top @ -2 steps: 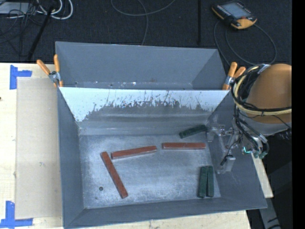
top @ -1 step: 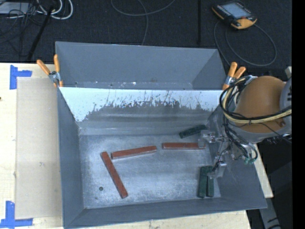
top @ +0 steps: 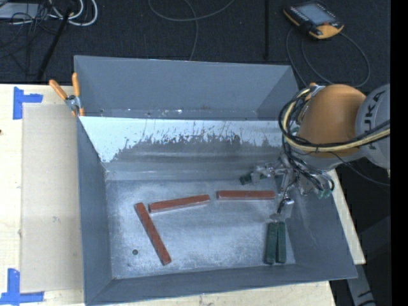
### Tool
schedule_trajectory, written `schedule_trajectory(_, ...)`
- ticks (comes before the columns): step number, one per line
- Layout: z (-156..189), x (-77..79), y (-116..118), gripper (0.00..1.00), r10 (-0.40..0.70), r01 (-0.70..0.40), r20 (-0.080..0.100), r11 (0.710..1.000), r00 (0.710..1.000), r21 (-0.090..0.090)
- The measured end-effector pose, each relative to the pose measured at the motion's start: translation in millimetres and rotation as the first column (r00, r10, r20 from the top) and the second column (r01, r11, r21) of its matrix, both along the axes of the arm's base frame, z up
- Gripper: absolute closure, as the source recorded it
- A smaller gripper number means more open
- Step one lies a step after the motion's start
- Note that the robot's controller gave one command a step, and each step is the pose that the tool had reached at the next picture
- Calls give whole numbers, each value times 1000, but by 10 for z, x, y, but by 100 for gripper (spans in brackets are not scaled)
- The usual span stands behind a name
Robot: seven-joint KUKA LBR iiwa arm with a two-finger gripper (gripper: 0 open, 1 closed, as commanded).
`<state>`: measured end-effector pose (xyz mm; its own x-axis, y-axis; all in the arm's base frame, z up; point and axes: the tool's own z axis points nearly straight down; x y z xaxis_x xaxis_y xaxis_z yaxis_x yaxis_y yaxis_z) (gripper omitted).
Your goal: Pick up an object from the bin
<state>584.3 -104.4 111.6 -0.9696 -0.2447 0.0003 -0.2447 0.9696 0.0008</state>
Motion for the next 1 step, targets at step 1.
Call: schedule_trajectory(1, 80, -126, 578, 0, 114, -114, 0, 993, 993, 0)
